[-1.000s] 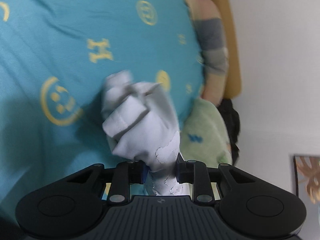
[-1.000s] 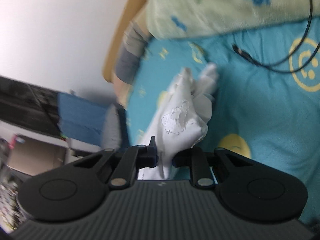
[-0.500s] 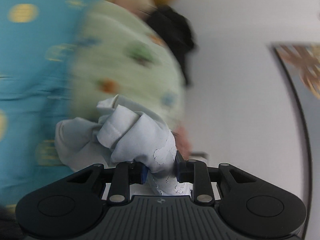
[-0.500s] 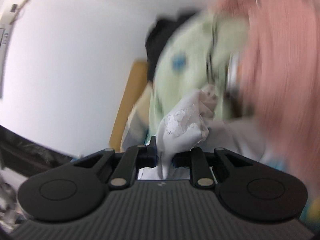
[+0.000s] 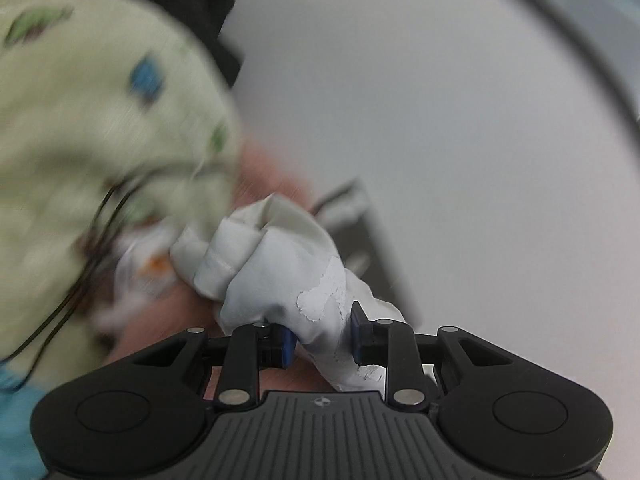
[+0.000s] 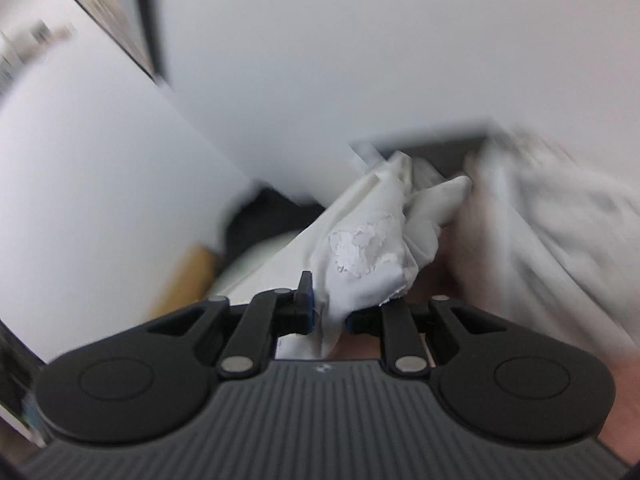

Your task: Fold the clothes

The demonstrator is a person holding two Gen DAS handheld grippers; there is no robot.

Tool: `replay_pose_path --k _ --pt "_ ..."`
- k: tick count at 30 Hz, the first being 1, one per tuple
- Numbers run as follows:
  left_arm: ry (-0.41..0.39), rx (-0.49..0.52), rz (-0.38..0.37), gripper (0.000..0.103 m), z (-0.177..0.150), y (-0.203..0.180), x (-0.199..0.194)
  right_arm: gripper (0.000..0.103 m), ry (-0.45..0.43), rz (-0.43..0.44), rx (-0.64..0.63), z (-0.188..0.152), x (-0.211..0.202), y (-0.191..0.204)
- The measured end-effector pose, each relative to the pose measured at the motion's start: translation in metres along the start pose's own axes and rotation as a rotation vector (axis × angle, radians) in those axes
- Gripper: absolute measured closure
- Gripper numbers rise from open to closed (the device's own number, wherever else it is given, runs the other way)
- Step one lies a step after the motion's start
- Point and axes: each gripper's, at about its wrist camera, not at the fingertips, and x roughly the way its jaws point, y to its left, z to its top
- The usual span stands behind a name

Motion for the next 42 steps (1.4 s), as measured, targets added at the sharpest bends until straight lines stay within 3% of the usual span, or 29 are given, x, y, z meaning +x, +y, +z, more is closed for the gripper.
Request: replay_pose_path --k 3,6,8,9,11,12,13,16,23,28,32,42 --pt "0.027 0.079 0.020 0.073 -0.026 0.016 -0.003 0.085 0.050 -0.024 0.014 -0.034 0.000 -0.028" --pt "0.017 0.168 0.063 0.066 -0.031 0.011 -0.011 0.081 0.048 -0.048 -0.021 -0.044 -0.005 -0.024" --pt "0.000 0.237 0.107 0.055 -0.028 -0.004 -0.020 0.077 0.060 -0.091 -0.057 -0.041 -0.010 -0.013" --pt "-0.009 0.271 0.129 0.049 -0.027 -0.011 -0.024 0.069 0.071 -0.119 -0.081 -0.037 -0.013 -0.006" --pt "-0.026 0.340 0.173 0.022 -0.024 -0.025 -0.033 0.043 0.074 -0.151 -0.139 -0.032 -0.024 0.009" --pt "-0.034 0.374 0.194 0.017 -0.023 -0.033 -0.037 0.025 0.063 -0.148 -0.160 -0.027 -0.031 0.013" --pt "-0.048 0.408 0.212 0.008 -0.022 -0.040 -0.043 0.017 0.045 -0.144 -0.174 -0.024 -0.042 0.020" --pt "-0.115 0.467 0.221 0.001 -0.023 -0.063 -0.074 0.019 -0.006 -0.130 -0.243 -0.024 -0.075 0.046" --pt "-0.243 0.609 0.273 0.000 -0.052 -0.106 -0.158 0.019 -0.109 -0.108 -0.474 -0.047 -0.132 0.104" --pt "-0.336 0.648 0.273 0.000 -0.084 -0.115 -0.217 0.019 -0.167 -0.068 -0.517 -0.070 -0.172 0.121" --pt "-0.414 0.716 0.320 0.000 -0.115 -0.119 -0.255 0.019 -0.201 -0.059 -0.565 -0.093 -0.194 0.132" --pt "-0.478 0.694 0.315 0.000 -0.145 -0.105 -0.307 0.019 -0.292 -0.066 -0.647 -0.135 -0.216 0.154"
